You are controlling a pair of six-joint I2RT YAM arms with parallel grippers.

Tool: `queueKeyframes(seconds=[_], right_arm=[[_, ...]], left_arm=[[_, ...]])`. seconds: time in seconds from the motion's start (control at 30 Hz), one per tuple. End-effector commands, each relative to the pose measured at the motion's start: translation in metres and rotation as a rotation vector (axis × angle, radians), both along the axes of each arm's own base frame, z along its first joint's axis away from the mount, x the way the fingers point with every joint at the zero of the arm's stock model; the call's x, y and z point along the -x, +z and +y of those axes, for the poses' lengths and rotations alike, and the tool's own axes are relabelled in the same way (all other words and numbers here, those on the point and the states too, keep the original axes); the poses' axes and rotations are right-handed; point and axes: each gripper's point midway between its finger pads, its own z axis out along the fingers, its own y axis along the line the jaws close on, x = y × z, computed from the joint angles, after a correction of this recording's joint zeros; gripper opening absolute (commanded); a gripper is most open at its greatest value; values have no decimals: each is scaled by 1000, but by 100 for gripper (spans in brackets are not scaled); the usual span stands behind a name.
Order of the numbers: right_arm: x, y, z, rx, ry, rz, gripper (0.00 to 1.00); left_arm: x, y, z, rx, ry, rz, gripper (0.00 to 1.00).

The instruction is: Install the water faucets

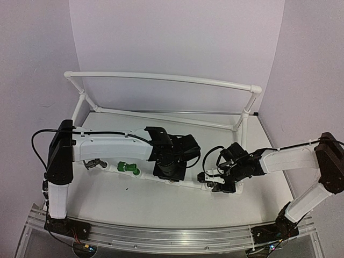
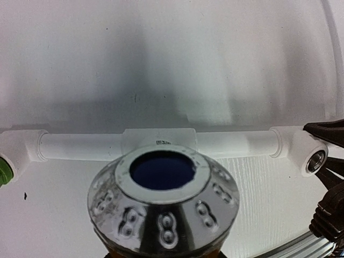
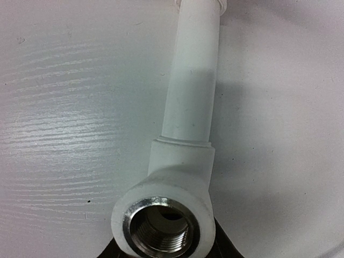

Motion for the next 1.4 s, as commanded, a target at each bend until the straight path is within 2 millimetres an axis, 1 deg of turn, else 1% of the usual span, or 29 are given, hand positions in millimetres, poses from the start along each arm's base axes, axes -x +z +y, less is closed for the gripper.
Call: queueKeyframes(seconds=[0.0,0.2,0.47,0.73,0.9,1.2,1.37], right_arm=[[15,15,36,-138,50,80,0],[15,15,36,-138,55,81,0],[17,16,35,-140,66,79,0],[18,16,34,-140,72,80,0],[18,16,35,-141,75,78,0],[19,16,34,-138,78,78,0],[19,15,34,-136,77,79,0]], left_arm=[[16,-31,-4,-38,-134,69,0],[19,-46,-1,-107,-221,90,0],[24,-52,0,-140,-352,95,0],[28,-53,1,-188,-531,56,0],[31,-56,3,-231,-640,58,0],[33,-50,10,-284,-836,10,0],[33,-56,15,-345,-942,13,0]])
